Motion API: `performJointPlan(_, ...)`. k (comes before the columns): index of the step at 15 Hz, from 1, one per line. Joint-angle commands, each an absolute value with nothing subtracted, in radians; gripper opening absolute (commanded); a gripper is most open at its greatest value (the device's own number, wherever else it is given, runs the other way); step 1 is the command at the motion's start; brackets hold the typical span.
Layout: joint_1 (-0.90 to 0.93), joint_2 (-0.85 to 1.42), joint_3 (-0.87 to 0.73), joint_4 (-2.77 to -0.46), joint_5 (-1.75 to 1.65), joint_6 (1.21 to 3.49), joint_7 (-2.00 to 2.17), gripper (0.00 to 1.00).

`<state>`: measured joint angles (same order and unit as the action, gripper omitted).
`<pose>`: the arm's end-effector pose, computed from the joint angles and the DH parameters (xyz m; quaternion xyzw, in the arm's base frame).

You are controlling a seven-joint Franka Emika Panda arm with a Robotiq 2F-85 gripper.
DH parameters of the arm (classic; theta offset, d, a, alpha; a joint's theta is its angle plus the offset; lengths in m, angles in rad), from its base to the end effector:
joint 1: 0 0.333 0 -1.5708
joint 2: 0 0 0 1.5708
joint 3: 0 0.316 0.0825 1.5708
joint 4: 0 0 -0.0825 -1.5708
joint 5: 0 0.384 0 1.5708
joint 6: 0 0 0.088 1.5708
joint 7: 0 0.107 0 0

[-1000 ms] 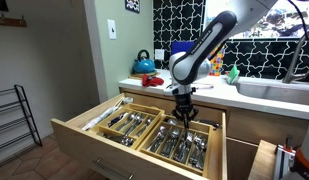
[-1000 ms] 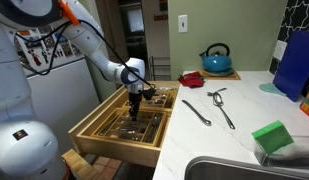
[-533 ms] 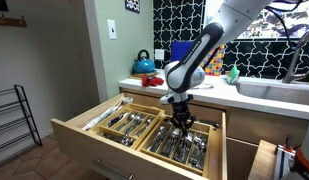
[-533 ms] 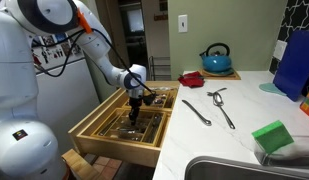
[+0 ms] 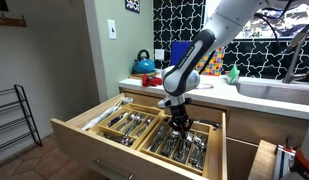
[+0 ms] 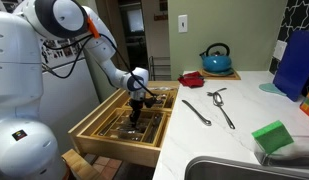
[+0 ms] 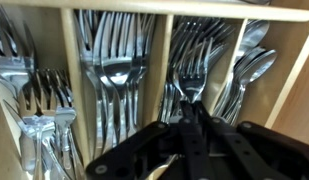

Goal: Pick up one silver fork from the kitchen counter and put it in the second cutlery compartment from the right in the open drawer

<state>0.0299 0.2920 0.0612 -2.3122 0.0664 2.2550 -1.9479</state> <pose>0.4813 0.0470 0.1939 -0.5366 -0.8252 0.0795 0.1573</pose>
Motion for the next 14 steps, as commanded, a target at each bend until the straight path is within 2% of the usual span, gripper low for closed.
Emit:
performJointPlan(1,0.011,0.331,0.079,-2.263,0.056,2.191,-1.914,0.03)
performJointPlan(3,0.01,0.337,0.082,-2.252,0.05,2.174,-1.91,0.04)
performJointPlan(4,0.012,0.339,0.082,-2.246,0.043,2.163,-1.903,0.27)
performJointPlan(6,0.017,0.328,0.081,-2.245,0.026,2.157,-1.887,0.39)
performJointPlan(9,0.019,0.288,0.083,-2.254,0.006,2.153,-1.875,0.63)
performJointPlan(14,0.027,0.124,0.072,-2.323,-0.091,2.13,-1.847,0.98)
